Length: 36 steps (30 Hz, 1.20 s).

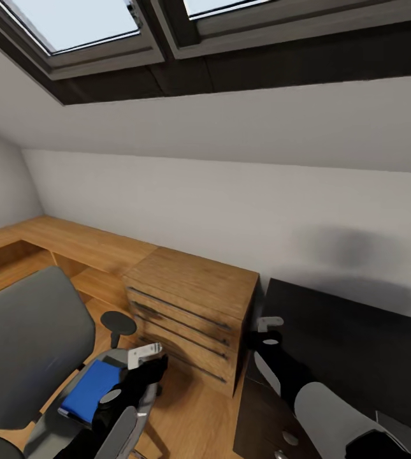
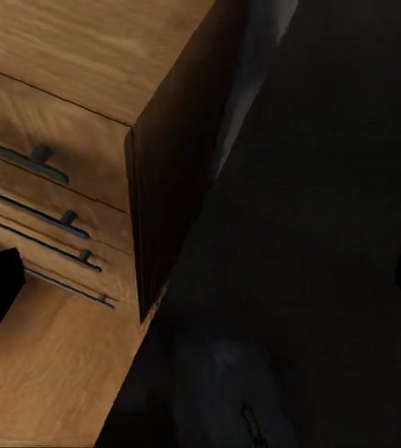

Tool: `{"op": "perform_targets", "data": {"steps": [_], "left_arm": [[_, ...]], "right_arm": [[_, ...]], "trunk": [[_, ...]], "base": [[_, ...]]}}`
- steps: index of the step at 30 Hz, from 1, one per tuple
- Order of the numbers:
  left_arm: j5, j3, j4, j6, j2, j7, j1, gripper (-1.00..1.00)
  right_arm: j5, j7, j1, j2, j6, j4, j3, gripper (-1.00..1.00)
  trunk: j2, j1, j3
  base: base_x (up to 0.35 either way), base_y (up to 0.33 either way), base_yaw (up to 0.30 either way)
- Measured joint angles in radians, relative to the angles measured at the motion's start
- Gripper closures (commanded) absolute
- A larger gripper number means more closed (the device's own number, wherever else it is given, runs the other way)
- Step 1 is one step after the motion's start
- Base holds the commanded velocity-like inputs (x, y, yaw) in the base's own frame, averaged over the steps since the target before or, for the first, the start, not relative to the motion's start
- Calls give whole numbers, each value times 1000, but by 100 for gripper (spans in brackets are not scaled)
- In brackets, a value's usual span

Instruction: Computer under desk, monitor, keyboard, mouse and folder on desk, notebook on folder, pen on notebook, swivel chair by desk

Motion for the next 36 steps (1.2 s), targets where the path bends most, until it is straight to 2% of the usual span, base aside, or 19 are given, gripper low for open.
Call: {"op": "perform_targets", "data": {"steps": [1,3,7,19,29,36], "left_arm": [[28,0,-9,1,2,1,0,-100],[53,0,-16,1,3,1,0,-100],[76,-1,-26,1,4,2,0,-100],[82,-1,-28,2,4,3,0,-100],[83,-1,-28,2,4,4,0,-100],[83,-1,-28,2,4,4,0,-100]], "right_arm": [[14,13,0,-1,0,8,-1,-100],[25,25,0,-3,-1,21,-4,-100],[34,40,0,-8,-1,49,-6,-100],[33,44,0,-14,10,59,-8,-100],[30,45,-1,-14,70,57,-9,-100],[30,45,-2,-14,78,57,-9,-100]], "trunk": [[-7,4,-3],[-21,11,-9],[-49,27,-22],[-133,73,-60],[-203,111,-91],[-252,138,-113]], "base": [[3,0,0],[1,0,0],[0,0,0],[0,0,0],[0,0,0],[0,0,0]]}}
